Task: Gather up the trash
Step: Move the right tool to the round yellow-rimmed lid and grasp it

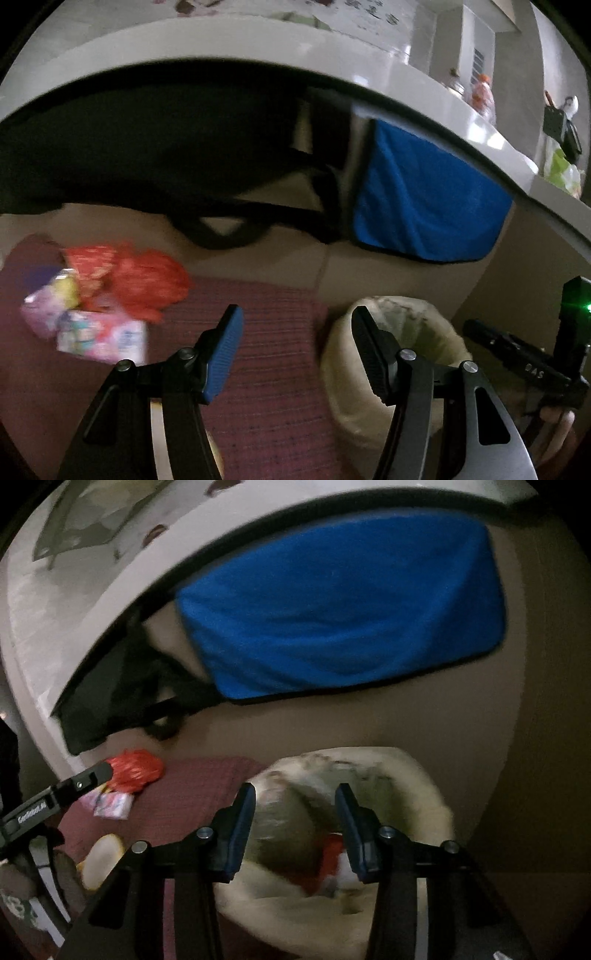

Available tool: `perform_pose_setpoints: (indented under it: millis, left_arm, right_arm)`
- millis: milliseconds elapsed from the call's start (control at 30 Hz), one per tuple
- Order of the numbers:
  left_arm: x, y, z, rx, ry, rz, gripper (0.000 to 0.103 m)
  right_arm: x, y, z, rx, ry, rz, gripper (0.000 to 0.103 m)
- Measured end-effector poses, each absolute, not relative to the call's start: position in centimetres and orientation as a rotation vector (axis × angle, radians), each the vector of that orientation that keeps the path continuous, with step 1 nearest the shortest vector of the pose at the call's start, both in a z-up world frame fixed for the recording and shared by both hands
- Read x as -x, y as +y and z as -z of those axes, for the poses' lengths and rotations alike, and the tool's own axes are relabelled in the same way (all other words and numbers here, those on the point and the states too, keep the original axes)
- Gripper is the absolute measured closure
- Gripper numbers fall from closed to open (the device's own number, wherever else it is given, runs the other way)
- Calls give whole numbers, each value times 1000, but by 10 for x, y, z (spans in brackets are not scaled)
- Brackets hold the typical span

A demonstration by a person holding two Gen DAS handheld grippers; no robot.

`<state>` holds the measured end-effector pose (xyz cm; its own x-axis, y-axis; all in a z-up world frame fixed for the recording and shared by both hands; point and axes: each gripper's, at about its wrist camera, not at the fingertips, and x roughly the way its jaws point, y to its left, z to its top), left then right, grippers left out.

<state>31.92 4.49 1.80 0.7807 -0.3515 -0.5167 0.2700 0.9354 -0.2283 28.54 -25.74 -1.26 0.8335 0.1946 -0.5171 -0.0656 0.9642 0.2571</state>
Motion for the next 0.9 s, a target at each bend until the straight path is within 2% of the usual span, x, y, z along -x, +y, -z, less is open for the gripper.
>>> perform_pose_setpoints:
  millis: [467, 667, 900]
  left_arm:
    - [-282, 217, -9, 277, 579, 127, 42]
    - [-266, 264, 7, 318, 609, 92, 42]
    - [-250, 305, 21, 351, 628, 82, 42]
  right_arm:
    - [-279, -98, 5, -99, 637, -387, 60]
    - [-290, -34, 40, -119, 809, -548, 60]
    - [-299, 1, 81, -56, 904, -486, 60]
